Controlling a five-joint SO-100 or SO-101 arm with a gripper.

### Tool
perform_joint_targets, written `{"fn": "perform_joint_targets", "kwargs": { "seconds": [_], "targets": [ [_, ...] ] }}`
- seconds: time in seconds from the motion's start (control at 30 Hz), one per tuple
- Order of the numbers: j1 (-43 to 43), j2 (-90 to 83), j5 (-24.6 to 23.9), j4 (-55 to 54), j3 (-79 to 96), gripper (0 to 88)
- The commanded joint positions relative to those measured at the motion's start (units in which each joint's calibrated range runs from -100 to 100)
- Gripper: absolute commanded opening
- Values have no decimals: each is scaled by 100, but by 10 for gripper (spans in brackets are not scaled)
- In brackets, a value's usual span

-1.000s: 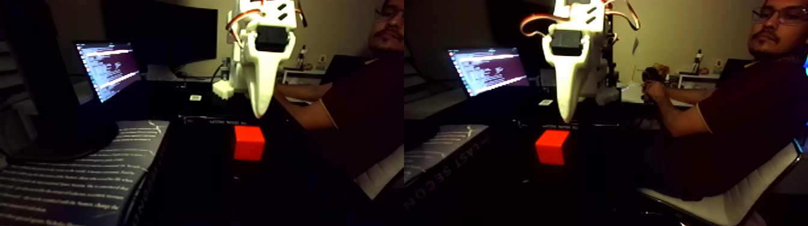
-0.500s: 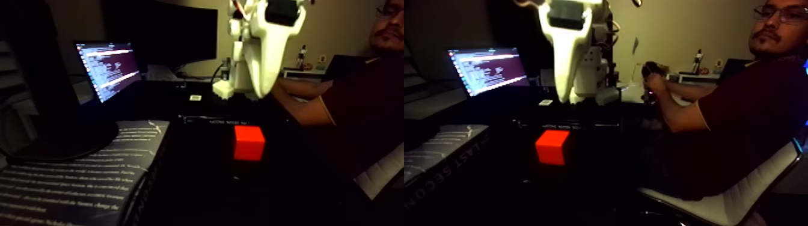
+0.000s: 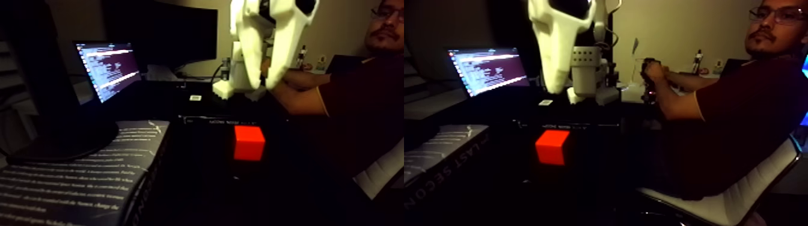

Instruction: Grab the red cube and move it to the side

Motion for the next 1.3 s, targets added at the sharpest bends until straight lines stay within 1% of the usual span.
{"fn": "perform_joint_targets", "kwargs": {
  "seconds": [0.0,0.1,0.23,0.33,0.4,0.5,0.57,0.73,0.87,0.97,1.1,1.27],
  "targets": [
    [161,463,578,185,-325,125],
    [236,858,832,185,-343,162],
    [252,1245,1161,193,-334,275],
    [252,1430,1209,185,-334,355],
    [252,1539,1220,185,-334,382],
    [252,1699,1258,109,-361,386],
    [252,1833,1431,176,-488,385],
    [502,2152,1652,219,-1041,384],
    [669,2312,1954,776,-1676,384],
    [719,2505,1992,1072,-1966,384],
    [752,2842,2029,1030,-1993,384],
    [1018,3110,2429,1021,-2021,384]
  ]
}}
